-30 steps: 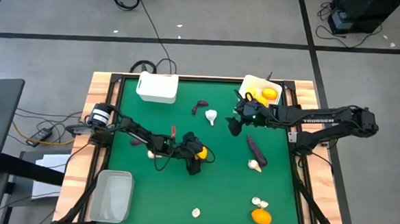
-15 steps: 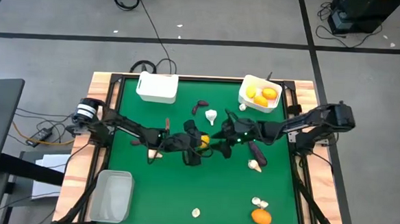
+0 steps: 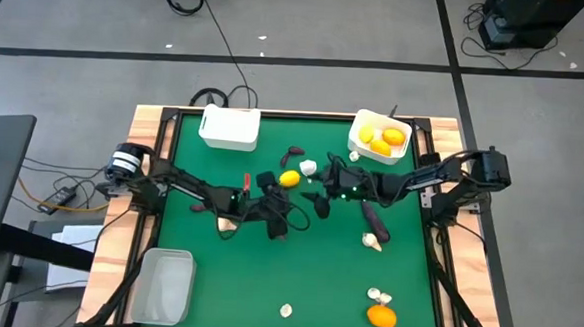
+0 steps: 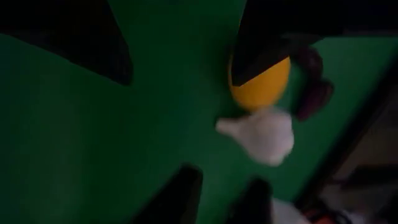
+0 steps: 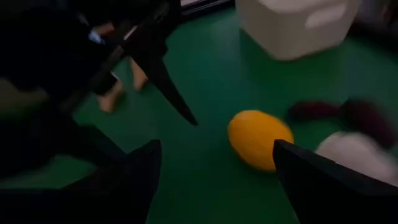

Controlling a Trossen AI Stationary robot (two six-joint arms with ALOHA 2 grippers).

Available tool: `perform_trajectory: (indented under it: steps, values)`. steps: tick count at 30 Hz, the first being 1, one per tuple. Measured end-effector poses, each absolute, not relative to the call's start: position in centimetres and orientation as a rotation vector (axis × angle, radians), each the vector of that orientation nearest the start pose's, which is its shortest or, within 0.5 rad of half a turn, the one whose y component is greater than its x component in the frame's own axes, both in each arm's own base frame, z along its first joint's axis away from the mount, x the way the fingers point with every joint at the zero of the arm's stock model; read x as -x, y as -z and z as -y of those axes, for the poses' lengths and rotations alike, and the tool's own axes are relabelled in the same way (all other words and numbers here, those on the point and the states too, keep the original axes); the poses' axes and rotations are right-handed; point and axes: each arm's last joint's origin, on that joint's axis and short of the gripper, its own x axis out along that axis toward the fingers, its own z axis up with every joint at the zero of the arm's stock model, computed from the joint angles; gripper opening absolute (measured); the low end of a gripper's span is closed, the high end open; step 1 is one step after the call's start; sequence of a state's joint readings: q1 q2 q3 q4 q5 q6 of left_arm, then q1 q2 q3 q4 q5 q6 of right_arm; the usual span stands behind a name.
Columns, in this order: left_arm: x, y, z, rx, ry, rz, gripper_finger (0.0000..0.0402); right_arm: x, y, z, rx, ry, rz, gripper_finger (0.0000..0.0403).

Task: Sort produce into baskets
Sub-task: Put the top yellow lemon into the white right bin

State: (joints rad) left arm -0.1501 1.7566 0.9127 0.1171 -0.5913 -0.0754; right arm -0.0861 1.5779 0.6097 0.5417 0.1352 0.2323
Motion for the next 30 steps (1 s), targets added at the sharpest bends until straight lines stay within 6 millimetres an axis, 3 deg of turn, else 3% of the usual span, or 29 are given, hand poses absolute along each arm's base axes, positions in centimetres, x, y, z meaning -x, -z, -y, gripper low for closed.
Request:
perform_trajectory:
  steps: [7,14,19,24,30]
  values:
    - [-33.1,-15.6,3.5,-0.052,-0.483,-0.759,0.0279,-31.4,-15.8,4.6,-0.017,0.262,-0.552,0.0318]
    - [-31.8,-19.9,3.4,-0.027,-0.455,-0.659,0.0273,-34.9,-16.3,7.0,0.08,0.301,-0.652,0.0318]
    - [-29.6,-22.7,3.0,-0.034,-0.456,-0.58,0.0269,-37.1,-16.7,8.8,0.118,0.301,-0.766,0.0318]
    - [-27.1,-22.9,2.6,-0.033,-0.481,-0.562,0.0269,-38.7,-16.6,11.1,0.104,0.28,-0.866,0.0318]
    - [-25.9,-22.0,2.4,-0.035,-0.497,-0.556,0.0269,-39.5,-14.8,12.2,0.043,0.151,-0.925,0.0318]
